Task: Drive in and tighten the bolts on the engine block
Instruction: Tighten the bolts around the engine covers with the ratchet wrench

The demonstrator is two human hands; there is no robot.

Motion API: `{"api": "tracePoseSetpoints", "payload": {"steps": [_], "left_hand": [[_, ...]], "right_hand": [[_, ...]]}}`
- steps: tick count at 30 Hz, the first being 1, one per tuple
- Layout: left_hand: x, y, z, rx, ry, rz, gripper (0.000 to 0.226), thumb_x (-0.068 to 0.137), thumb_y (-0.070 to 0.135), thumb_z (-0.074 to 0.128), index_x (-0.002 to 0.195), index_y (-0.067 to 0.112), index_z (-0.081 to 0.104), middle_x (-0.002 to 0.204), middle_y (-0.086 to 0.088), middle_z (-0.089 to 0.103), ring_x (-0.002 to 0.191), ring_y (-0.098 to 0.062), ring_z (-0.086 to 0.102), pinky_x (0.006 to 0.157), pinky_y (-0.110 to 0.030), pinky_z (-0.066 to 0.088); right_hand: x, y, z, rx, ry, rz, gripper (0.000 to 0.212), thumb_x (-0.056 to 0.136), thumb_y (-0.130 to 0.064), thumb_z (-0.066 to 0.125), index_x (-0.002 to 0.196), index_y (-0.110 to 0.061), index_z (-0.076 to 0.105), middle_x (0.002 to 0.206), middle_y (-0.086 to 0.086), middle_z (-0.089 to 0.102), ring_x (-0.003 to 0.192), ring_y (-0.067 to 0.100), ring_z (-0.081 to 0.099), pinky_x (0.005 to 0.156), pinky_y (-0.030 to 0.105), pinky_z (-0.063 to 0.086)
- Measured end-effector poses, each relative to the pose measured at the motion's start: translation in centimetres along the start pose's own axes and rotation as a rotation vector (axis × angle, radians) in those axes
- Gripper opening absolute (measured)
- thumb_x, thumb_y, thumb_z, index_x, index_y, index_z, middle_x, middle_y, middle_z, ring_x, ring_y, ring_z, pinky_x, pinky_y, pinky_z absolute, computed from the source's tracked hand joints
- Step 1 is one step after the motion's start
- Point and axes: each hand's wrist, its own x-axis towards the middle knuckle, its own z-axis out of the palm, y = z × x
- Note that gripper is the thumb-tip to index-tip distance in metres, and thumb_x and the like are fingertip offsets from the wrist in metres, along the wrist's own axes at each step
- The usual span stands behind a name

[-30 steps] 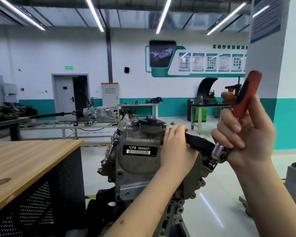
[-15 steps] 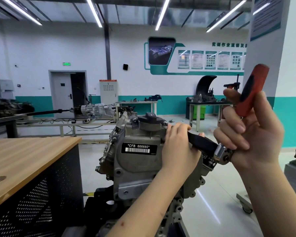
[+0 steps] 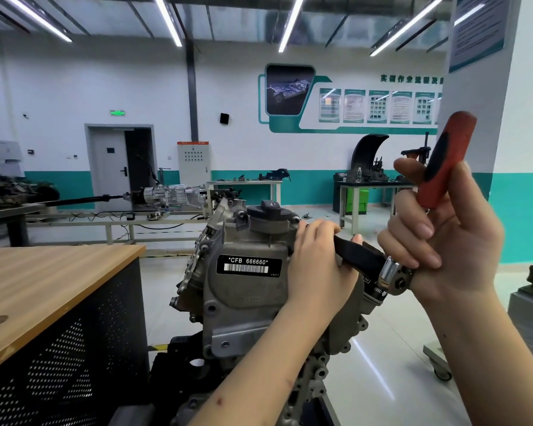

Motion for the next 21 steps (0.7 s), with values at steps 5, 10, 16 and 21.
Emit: {"api": "tracePoseSetpoints", "payload": {"steps": [5, 10, 16, 21], "left_hand": [[-0.14, -0.13, -0.21, 0.0, 0.024, 0.025, 0.028, 0.091, 0.029, 0.052, 0.1, 0.003, 0.053, 0.108, -0.006, 0.053, 0.112, -0.025, 0.044, 0.091, -0.037, 0.039], [-0.13, -0.41, -0.4, 0.017, 0.03, 0.026, 0.027, 0.092, 0.028, 0.052, 0.101, 0.003, 0.052, 0.109, -0.007, 0.054, 0.112, -0.025, 0.043, 0.09, -0.034, 0.038], [-0.09, -0.16, -0.51, -0.014, 0.027, 0.024, 0.023, 0.089, 0.024, 0.055, 0.1, 0.003, 0.052, 0.105, -0.005, 0.052, 0.104, -0.025, 0.047, 0.085, -0.035, 0.04], [0.01, -0.08, -0.26, -0.021, 0.015, 0.005, 0.027, 0.091, 0.028, 0.053, 0.101, 0.003, 0.053, 0.108, -0.007, 0.052, 0.115, -0.031, 0.045, 0.093, -0.04, 0.039]], "right_hand": [[-0.03, 0.2, 0.21, 0.001, -0.02, 0.007, 0.043, 0.079, -0.042, 0.039, 0.079, -0.017, 0.074, 0.039, -0.007, 0.037, 0.028, 0.008, 0.009, 0.033, 0.005, 0.023], [0.02, 0.34, 0.49, 0.005, -0.024, 0.017, 0.042, 0.077, -0.042, 0.039, 0.077, -0.017, 0.074, 0.038, -0.008, 0.036, 0.028, 0.008, 0.009, 0.032, 0.005, 0.023], [0.08, 0.28, 0.54, 0.006, -0.03, 0.014, 0.041, 0.077, -0.041, 0.041, 0.079, -0.017, 0.074, 0.039, -0.007, 0.037, 0.027, 0.008, 0.01, 0.033, 0.005, 0.024], [0.07, 0.17, 0.33, 0.007, -0.024, 0.005, 0.04, 0.076, -0.042, 0.043, 0.079, -0.017, 0.073, 0.039, -0.007, 0.036, 0.027, 0.008, 0.009, 0.032, 0.005, 0.023]]}}
